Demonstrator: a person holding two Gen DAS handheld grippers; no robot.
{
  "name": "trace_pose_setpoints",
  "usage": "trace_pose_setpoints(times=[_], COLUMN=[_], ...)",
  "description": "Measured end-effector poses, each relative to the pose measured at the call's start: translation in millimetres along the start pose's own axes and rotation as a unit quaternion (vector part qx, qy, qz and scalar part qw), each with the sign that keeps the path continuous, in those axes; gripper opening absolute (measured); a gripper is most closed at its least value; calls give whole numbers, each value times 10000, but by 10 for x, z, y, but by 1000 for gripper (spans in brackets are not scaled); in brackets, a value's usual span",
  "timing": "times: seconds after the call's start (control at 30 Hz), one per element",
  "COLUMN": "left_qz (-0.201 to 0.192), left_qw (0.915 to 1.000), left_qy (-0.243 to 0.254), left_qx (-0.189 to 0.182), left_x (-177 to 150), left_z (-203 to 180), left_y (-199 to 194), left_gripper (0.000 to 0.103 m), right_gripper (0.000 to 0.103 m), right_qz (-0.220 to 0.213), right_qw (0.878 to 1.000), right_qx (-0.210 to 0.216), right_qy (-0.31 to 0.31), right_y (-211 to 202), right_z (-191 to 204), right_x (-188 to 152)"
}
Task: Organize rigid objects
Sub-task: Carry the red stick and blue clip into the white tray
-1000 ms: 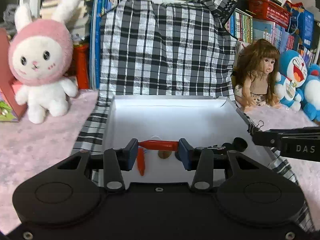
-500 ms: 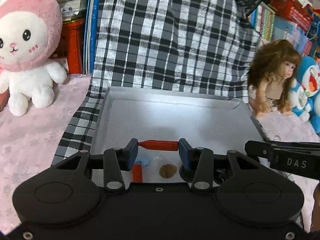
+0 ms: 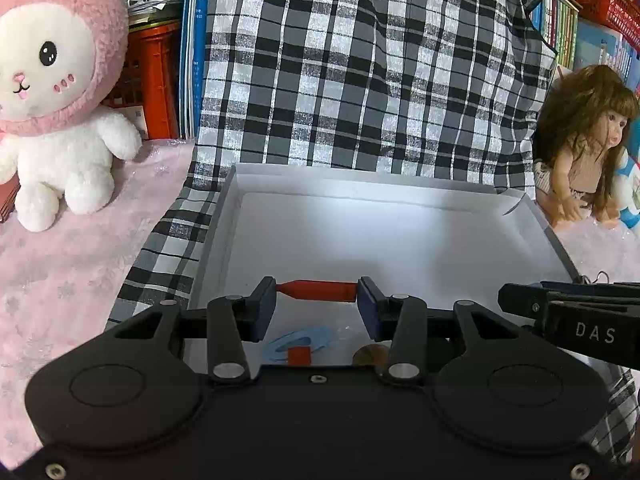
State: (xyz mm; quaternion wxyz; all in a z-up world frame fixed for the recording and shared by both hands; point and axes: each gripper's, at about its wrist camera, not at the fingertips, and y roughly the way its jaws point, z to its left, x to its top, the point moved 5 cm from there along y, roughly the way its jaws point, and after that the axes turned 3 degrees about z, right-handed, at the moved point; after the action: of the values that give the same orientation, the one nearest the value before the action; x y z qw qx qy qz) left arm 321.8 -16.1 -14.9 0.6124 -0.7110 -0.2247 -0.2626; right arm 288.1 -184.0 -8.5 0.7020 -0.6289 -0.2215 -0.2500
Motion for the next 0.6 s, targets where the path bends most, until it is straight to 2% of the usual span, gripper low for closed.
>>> trace_pose_setpoints(times=[0.6], left_qz=[-9], left_qw=[10000], left_qy=[28], left_qx=[-2], left_x=[-57], left_z=[-6], left_y=[83], left_gripper=[43], right_gripper=[43], right_qz=[130], right_qw=[9999], right_qx=[47], right_qy=[0], right_y=[130], right_z=[30], right_x=[-39])
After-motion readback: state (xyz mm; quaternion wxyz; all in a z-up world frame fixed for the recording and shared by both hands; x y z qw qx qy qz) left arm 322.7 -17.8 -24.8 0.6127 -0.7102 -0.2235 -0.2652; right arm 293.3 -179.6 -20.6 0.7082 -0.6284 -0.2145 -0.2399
